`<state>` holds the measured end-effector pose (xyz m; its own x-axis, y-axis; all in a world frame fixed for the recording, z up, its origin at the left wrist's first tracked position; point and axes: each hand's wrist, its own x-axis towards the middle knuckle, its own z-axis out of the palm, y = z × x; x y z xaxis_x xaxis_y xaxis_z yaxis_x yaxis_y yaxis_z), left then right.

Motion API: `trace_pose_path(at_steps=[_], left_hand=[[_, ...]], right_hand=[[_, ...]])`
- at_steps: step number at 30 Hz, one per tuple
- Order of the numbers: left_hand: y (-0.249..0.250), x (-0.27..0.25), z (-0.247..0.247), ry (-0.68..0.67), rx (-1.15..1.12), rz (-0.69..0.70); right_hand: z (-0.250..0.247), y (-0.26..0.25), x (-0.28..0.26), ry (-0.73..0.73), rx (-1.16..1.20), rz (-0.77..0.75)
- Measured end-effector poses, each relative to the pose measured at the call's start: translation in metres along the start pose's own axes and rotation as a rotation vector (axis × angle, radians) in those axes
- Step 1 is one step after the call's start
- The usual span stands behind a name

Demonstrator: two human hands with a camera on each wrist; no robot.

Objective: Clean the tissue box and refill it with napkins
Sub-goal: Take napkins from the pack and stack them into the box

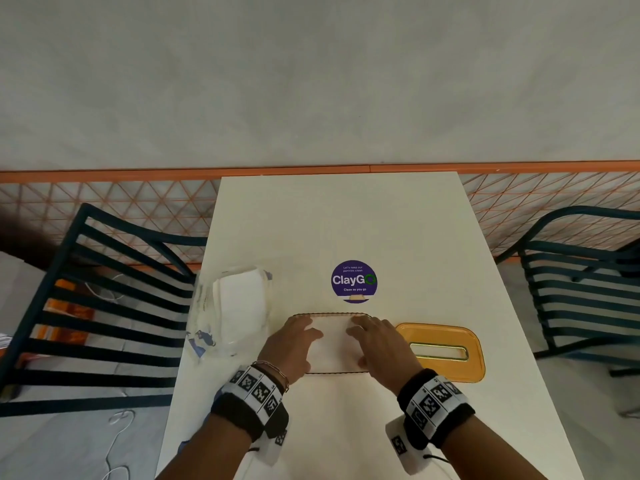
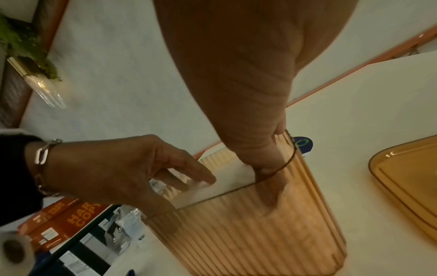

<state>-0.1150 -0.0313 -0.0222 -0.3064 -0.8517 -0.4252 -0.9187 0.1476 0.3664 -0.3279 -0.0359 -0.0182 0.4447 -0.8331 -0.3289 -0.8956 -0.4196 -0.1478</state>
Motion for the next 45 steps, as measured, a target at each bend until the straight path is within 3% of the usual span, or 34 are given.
trace_pose_path(at_steps=[5,19,21,23,25,27,28,30,33,45], left_hand=[[-0.001,0.003,-0.002,-0.035,0.066,0.056],[-0.006,0.009,-0.001,-0.04,0.037,0.081],[-0.01,0.007,-0.008,0.04,-0.063,0.046],[-0.02,-0.001,-0.02,0.248,-0.199,-0.06],[-0.041,-0.006,-0.032,0.496,-0.303,-0.238],[-0.072,-0.004,-0.038,0.643,-0.322,-0.459],[-0.088,0.0,-0.038,0.631,-0.325,-0.573],[-0.112,0.007,-0.033,0.455,-0.347,-0.753],[-0.123,0.015,-0.026,0.261,-0.38,-0.855],[-0.131,0.03,-0.013,0.191,-0.373,-0.964]], right_hand=[[0.003,-0.006,0.003,0.001,-0.204,0.042],[0.004,0.008,0.01,-0.031,-0.106,0.078],[0.002,0.006,0.01,0.037,-0.01,0.097],[-0.002,0.007,0.008,0.148,0.079,0.139],[0.0,0.009,0.005,0.265,0.164,0.184],[0.001,0.008,0.004,0.308,0.202,0.214],[0.002,0.007,0.004,0.31,0.209,0.225],[0.003,0.004,0.004,0.279,0.216,0.261],[0.006,0.0,0.003,0.247,0.237,0.303],[0.009,0.008,-0.005,0.191,0.254,0.346]])
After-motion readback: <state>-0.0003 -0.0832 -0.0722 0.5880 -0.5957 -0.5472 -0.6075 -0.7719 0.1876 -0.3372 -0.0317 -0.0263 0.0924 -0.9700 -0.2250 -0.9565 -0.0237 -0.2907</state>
